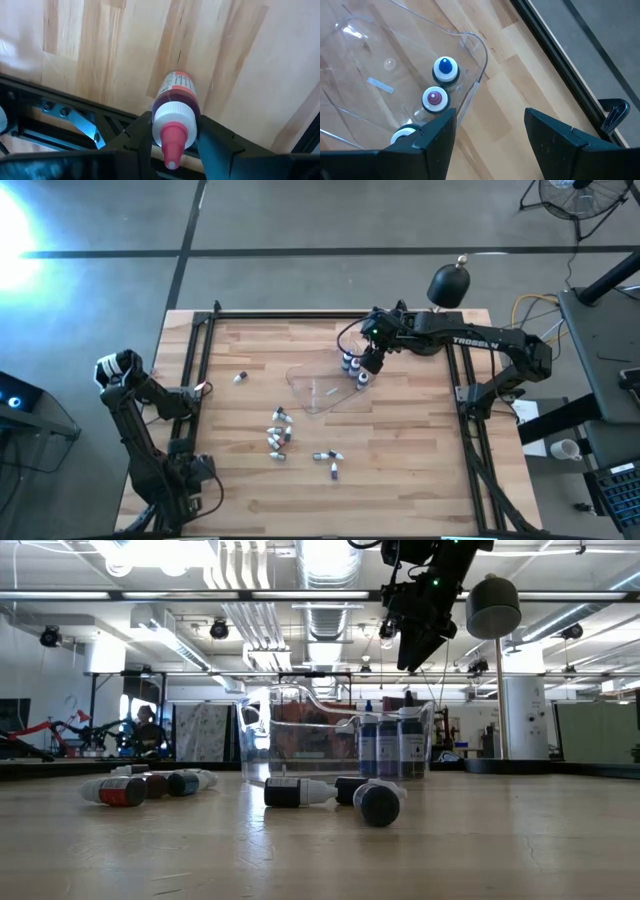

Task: Pick & Place food coloring
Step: Put the big pink food coloring bottle into the transparent bin

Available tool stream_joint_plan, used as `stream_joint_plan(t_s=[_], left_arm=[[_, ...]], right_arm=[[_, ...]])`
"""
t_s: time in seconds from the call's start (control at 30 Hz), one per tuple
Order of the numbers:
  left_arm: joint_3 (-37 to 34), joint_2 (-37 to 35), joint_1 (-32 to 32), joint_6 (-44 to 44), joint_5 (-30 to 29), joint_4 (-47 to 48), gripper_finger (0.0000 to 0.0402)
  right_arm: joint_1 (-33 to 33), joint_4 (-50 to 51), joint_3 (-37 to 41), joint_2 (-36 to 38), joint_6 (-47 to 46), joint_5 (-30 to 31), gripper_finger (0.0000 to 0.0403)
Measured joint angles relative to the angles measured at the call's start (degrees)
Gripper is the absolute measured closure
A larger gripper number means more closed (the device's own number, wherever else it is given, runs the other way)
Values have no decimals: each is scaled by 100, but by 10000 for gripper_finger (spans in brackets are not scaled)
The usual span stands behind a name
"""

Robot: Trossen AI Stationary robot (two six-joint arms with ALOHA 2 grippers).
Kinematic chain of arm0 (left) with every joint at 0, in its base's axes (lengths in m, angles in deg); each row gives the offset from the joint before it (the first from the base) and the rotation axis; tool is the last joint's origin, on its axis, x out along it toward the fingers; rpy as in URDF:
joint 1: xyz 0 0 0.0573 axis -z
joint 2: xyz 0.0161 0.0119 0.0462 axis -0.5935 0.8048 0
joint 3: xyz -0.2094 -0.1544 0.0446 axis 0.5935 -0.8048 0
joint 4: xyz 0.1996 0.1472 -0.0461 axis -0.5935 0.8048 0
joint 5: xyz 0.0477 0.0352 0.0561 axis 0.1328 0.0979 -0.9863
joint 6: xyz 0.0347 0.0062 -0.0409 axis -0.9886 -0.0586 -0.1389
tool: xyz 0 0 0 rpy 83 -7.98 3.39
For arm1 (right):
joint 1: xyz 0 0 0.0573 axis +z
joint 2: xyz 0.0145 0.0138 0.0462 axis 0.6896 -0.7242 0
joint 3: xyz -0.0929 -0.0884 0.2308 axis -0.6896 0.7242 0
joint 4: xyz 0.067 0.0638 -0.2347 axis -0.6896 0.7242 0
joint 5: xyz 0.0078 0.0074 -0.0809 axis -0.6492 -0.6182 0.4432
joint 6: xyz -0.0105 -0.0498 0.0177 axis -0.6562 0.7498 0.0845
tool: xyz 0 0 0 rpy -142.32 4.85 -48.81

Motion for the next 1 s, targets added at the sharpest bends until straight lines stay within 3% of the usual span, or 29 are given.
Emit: stream_joint_plan(t_s=[0.37, 0.6, 0.77, 1.0], left_arm=[[-2, -543, -457, 894, 144, 114, 332], [3, -1153, -1299, 800, -115, 562, 332], [226, -1451, -2573, -130, -503, 787, 332], [1191, -1181, -4913, -2735, -696, 954, 332]], right_arm=[[2, -4, 0, 6, 23, 1, 174], [9, -28, 4, 310, 4, 211, 174], [13, -34, 4, 803, -93, 625, 174], [13, 136, 4, 1397, -351, 802, 174]])
